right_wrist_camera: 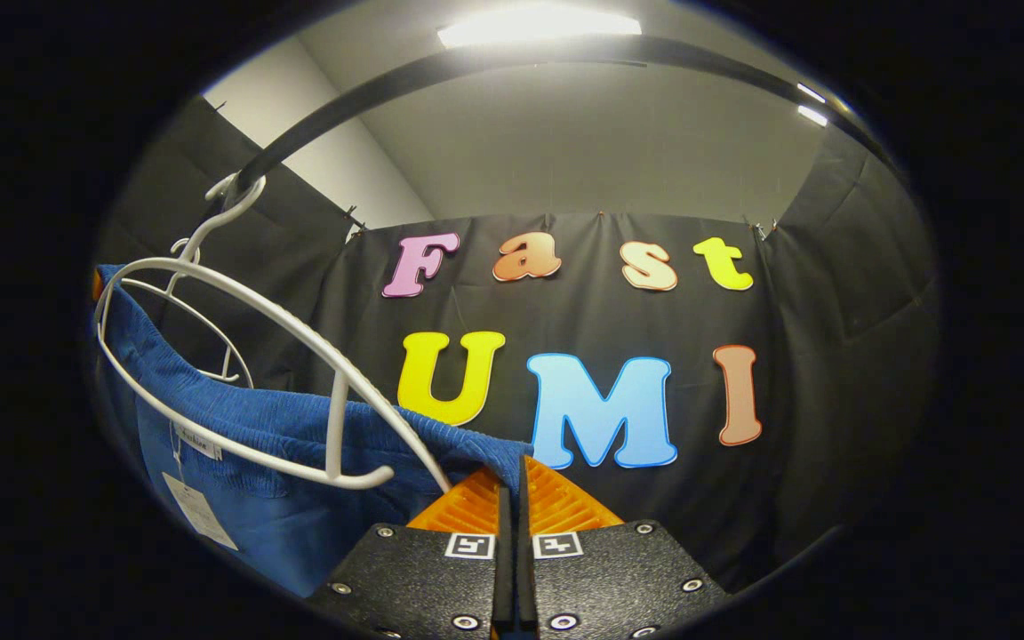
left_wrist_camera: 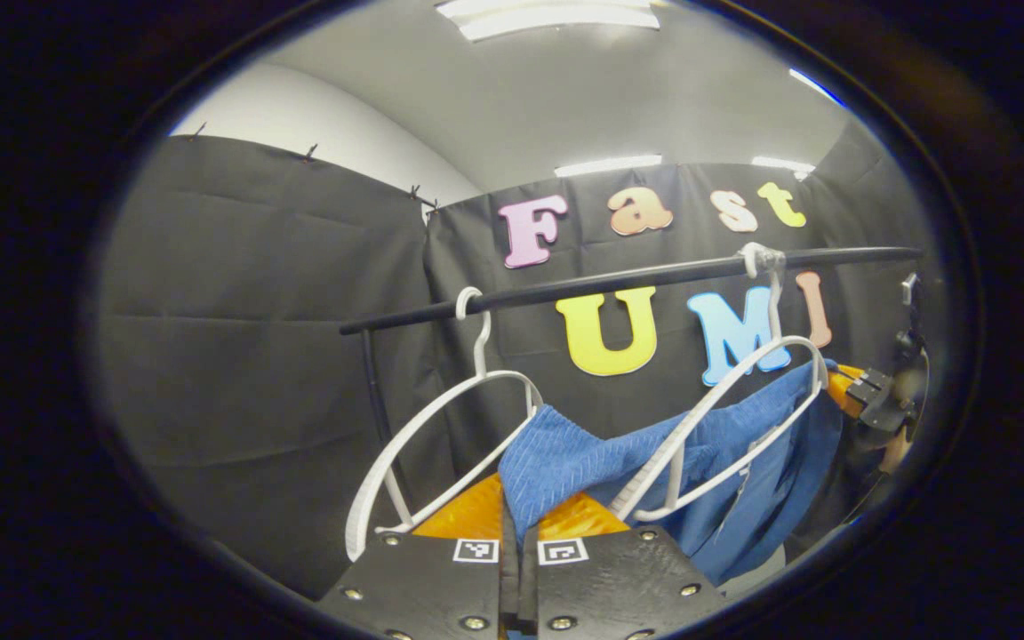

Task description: Grasp the clothes on the hanger with both hands and then place them into the laundry hamper below.

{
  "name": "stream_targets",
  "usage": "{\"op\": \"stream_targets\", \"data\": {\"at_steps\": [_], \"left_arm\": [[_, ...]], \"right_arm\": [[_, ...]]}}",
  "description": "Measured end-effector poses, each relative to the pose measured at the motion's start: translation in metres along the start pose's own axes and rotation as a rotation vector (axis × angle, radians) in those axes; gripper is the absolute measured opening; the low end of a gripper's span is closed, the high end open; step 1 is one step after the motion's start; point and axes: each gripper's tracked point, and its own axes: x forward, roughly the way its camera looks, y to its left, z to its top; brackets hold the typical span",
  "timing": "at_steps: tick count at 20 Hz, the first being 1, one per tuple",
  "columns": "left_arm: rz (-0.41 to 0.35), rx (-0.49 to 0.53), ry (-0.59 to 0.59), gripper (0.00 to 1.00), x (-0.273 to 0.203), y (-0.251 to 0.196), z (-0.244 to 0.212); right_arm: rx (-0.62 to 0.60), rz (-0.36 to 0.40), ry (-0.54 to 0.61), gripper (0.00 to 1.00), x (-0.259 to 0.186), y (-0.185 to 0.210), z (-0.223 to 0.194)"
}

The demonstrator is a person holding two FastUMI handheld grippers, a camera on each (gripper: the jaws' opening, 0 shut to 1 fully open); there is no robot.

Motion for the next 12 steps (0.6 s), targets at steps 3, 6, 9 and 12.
{"op": "stream_targets", "data": {"at_steps": [3, 6, 9, 12], "left_arm": [[-0.010, -0.035, 0.054, 0.06, -0.003, 0.003, -0.024], [-0.001, -0.070, 0.081, 0.01, -0.004, 0.004, -0.044], [0.009, -0.096, 0.099, 0.01, -0.010, 0.004, -0.063], [0.015, -0.093, 0.123, 0.01, -0.028, 0.007, -0.083]], "right_arm": [[0.013, 0.008, 0.056, 0.01, -0.002, 0.003, -0.024], [-0.001, 0.027, 0.084, 0.02, -0.008, 0.009, -0.040], [-0.006, 0.052, 0.123, 0.01, -0.017, 0.020, -0.058], [-0.011, 0.069, 0.163, 0.01, -0.032, 0.030, -0.074]]}}
